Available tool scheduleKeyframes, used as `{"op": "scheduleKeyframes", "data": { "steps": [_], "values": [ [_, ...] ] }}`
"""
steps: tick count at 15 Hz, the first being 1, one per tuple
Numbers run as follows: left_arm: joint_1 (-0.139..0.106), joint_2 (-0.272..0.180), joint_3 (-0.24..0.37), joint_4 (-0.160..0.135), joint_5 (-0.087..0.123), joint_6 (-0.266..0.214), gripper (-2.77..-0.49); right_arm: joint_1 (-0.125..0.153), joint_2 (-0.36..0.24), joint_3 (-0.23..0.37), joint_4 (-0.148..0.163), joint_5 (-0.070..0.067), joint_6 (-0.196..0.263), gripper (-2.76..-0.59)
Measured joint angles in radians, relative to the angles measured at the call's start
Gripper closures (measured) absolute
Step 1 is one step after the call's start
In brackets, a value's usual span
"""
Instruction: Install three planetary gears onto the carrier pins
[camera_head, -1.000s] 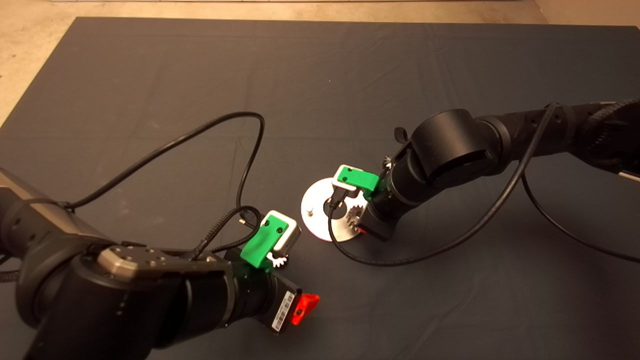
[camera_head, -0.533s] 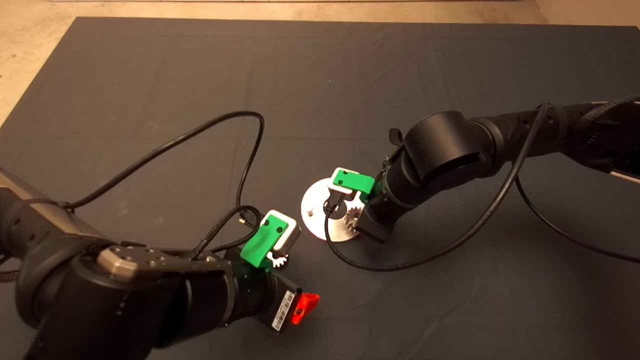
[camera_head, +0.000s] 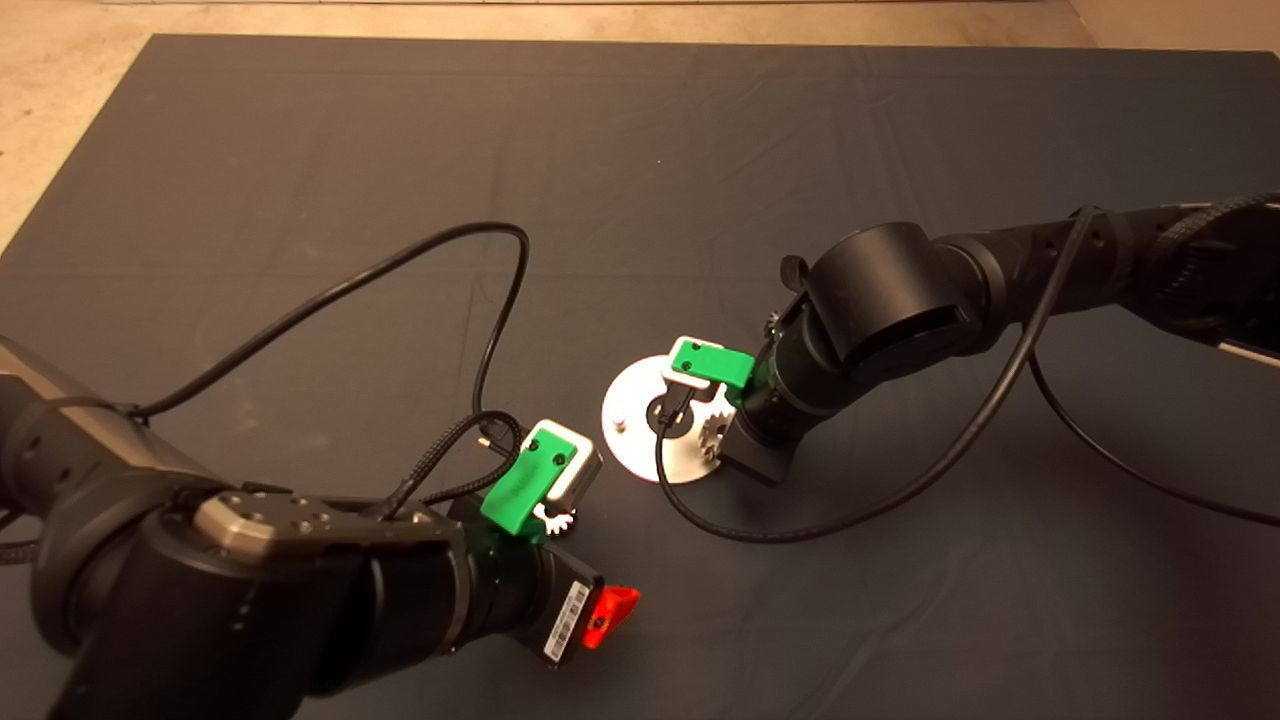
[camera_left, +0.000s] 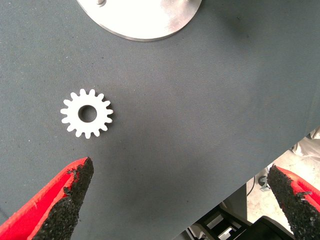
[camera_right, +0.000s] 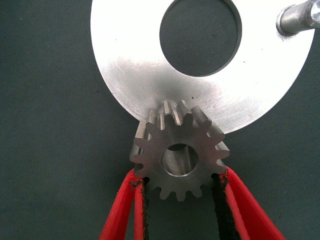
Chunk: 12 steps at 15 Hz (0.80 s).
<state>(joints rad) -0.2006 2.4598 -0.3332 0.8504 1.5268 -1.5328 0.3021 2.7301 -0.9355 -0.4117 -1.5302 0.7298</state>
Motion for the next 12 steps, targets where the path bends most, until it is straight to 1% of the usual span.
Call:
{"op": "scheduleKeyframes", "data": {
  "steps": [4,8,12],
  "values": [
    [0.0,0.0,0.0,0.0,0.0,0.0,-2.51,0.0,0.008,0.0,0.0,0.002,0.0,-0.68],
    [0.0,0.0,0.0,0.006,0.0,0.0,-2.51,0.0,0.01,-0.001,0.0,-0.001,0.0,-0.68],
    [0.0,0.0,0.0,0.008,0.0,0.0,-2.51,0.0,0.011,-0.001,0.0,-0.001,0.0,-0.68]
  ]
}}
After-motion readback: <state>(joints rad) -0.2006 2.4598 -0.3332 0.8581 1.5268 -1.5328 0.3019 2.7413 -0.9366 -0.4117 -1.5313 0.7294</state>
